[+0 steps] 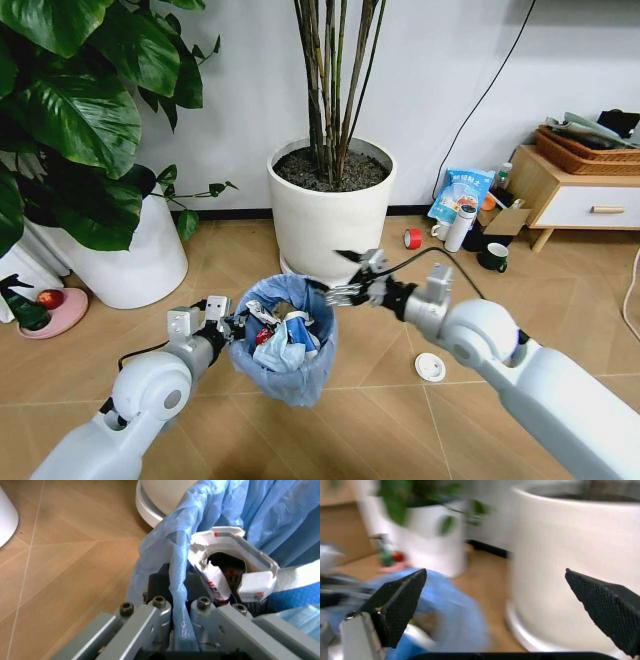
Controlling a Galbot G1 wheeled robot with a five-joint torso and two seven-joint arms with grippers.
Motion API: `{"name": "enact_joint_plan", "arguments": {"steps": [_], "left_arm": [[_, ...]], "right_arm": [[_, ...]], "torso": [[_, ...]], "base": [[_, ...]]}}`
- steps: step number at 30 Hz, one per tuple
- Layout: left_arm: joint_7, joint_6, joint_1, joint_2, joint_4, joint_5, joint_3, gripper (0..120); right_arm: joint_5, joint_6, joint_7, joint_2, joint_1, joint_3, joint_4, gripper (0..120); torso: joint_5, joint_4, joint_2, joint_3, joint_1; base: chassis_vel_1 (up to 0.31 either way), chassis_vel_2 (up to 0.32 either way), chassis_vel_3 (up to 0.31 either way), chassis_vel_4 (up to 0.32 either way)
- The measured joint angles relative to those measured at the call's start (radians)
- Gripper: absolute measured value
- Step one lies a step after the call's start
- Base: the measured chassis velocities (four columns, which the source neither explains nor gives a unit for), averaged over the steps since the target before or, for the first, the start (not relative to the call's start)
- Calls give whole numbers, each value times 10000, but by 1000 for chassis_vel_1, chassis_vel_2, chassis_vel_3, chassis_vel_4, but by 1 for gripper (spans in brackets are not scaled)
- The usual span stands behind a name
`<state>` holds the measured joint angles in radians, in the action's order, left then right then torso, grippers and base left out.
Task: Pick up the trash bin and place the garbage on the floor into it.
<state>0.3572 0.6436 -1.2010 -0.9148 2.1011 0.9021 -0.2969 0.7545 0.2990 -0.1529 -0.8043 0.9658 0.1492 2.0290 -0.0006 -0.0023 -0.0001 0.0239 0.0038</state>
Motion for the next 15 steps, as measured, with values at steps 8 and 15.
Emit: {"name": "enact_joint_plan", "arguments": {"steps": [8,15], "left_arm": [[-2,-53,-123,-135,130,-68,-220,0],[-2,-102,-185,-349,201,-173,-274,0]], "right_arm": [[-580,-42,-191,-390,1784,2714,-1812,100],[-1052,-306,-353,-835,2564,3347,-3743,100]], "torso": [[-3,-2,0,0,-1],[0,1,0,0,-1]], "base": [[0,0,0,0],[0,0,0,0]]}}
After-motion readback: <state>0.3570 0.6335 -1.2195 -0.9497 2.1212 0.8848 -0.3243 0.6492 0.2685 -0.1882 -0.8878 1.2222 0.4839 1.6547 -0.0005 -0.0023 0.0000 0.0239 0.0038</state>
